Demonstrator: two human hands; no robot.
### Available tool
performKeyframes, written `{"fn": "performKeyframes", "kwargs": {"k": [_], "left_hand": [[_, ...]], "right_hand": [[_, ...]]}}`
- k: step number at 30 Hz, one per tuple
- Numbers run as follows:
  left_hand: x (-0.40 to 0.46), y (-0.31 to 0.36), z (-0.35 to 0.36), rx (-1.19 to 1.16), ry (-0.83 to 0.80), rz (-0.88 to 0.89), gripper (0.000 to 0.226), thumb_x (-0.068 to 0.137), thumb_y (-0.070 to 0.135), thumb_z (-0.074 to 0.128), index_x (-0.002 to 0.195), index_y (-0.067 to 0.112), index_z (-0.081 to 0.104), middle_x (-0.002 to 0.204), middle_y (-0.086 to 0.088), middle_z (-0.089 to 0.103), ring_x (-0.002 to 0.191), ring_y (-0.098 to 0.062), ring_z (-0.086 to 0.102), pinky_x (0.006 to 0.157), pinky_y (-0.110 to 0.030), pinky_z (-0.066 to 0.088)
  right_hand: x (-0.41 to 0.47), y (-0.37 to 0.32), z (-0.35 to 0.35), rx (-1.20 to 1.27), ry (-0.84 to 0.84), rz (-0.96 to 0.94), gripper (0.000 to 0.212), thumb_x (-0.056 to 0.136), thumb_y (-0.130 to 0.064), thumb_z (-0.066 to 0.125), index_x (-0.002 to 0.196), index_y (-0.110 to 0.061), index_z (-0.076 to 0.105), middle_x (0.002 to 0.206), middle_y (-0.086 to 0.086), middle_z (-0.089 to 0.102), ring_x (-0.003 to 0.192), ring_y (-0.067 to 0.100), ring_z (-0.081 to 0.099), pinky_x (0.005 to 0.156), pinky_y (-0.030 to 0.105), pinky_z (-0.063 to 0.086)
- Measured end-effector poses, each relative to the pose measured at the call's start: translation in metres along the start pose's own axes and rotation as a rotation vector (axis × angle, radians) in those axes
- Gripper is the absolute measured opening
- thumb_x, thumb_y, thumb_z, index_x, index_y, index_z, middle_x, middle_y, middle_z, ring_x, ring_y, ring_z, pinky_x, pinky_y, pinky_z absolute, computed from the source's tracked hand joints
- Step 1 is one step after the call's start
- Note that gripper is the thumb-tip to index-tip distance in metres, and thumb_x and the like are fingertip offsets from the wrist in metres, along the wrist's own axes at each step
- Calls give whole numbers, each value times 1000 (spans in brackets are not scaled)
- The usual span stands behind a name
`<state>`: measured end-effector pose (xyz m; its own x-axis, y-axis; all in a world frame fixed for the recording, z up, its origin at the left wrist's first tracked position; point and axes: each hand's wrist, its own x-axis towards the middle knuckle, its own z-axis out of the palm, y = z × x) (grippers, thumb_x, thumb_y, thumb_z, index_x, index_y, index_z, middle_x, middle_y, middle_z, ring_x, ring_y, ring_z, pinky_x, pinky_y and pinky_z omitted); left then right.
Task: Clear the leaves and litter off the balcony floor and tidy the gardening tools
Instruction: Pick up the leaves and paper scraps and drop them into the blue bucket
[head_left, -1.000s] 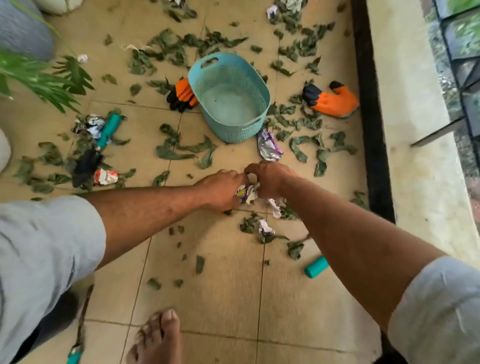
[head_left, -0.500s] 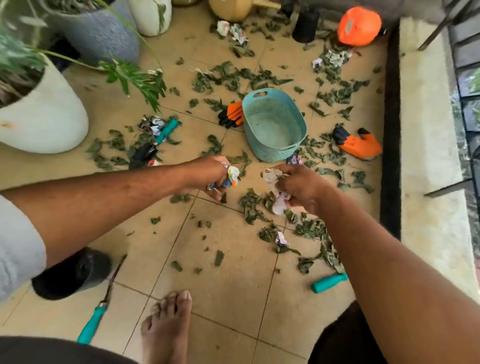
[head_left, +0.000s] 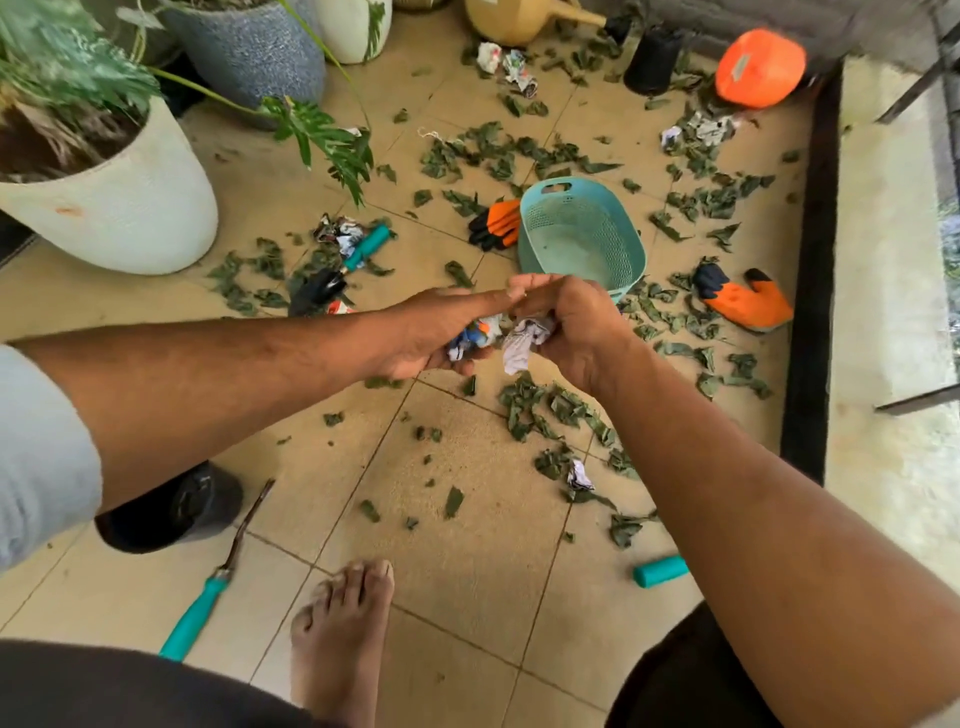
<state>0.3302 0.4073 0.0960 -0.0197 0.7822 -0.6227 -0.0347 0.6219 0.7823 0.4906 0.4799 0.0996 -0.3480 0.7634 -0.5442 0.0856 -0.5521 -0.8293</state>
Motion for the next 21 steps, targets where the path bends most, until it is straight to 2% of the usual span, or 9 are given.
{"fn": "performKeyframes", "kwargs": {"k": [2, 4, 8, 10, 12, 15, 17, 19, 21], "left_hand": [[4, 0, 2, -68, 82, 2, 55, 90, 48, 82, 130, 15, 67, 113, -6, 74, 76, -13, 74, 59, -29, 62], [3, -1, 1, -105, 113, 1, 47, 93, 29, 83, 131, 10, 62, 106, -7, 80, 77, -16, 78, 61, -31, 65], [-2, -5, -4, -111, 94, 16, 61, 86, 7, 85, 139, 4, 54, 108, -17, 81, 93, -23, 79, 71, -36, 67], [-5, -5, -4, -145, 94, 20, 49, 93, 1, 77, 135, 8, 54, 110, -17, 80, 91, -24, 80, 74, -40, 68], [-6, -1, -4, -152, 80, 10, 44, 99, 1, 69, 139, 16, 57, 121, -17, 76, 91, -24, 79, 74, -44, 68], [-11, 6, 0, -199, -13, -23, 42, 107, 10, 58, 146, 23, 54, 134, -23, 70, 106, -38, 77, 84, -53, 66], [-14, 12, 3, -242, -89, -21, 36, 110, 16, 50, 146, 21, 55, 129, -24, 73, 112, -44, 74, 94, -60, 61], [-17, 17, 8, -245, -139, -25, 36, 110, 16, 45, 143, 14, 60, 126, -23, 74, 114, -44, 73, 99, -61, 59], [-24, 12, 13, -225, -128, -32, 37, 107, 14, 42, 137, 6, 63, 114, -23, 74, 103, -39, 76, 91, -57, 62]], "right_hand": [[4, -4, -4, 105, -27, 48, 44, 71, 13, 54, 105, -2, 77, 91, 16, 71, 91, 31, 66, 79, 42, 54], [7, -5, -6, 109, -44, 35, 53, 70, 20, 51, 113, -1, 74, 97, 20, 70, 93, 36, 65, 81, 47, 52], [8, -6, -10, 12, -75, -34, 59, 70, 34, 50, 114, 1, 73, 98, 25, 65, 93, 40, 61, 78, 45, 55], [5, -6, -9, -27, -80, -51, 51, 75, 32, 57, 111, -1, 73, 97, 22, 69, 94, 38, 64, 86, 48, 59], [0, -5, -6, -38, -67, -72, 41, 81, 26, 64, 104, -7, 72, 98, 16, 72, 95, 33, 68, 94, 54, 58], [-4, 1, 0, -57, 11, -133, 30, 89, 15, 65, 104, -11, 72, 97, 15, 73, 89, 31, 70, 91, 59, 59], [-5, 9, 7, -89, 61, -189, 21, 100, 1, 61, 111, -12, 71, 99, 13, 76, 84, 28, 73, 84, 55, 63], [-10, 16, 18, -165, 99, -216, 19, 107, -17, 55, 118, -19, 69, 103, 6, 78, 87, 21, 76, 79, 46, 65], [-17, 21, 29, -279, 116, -228, 26, 109, -33, 47, 126, -25, 66, 111, 1, 76, 97, 19, 74, 83, 47, 65]]}}
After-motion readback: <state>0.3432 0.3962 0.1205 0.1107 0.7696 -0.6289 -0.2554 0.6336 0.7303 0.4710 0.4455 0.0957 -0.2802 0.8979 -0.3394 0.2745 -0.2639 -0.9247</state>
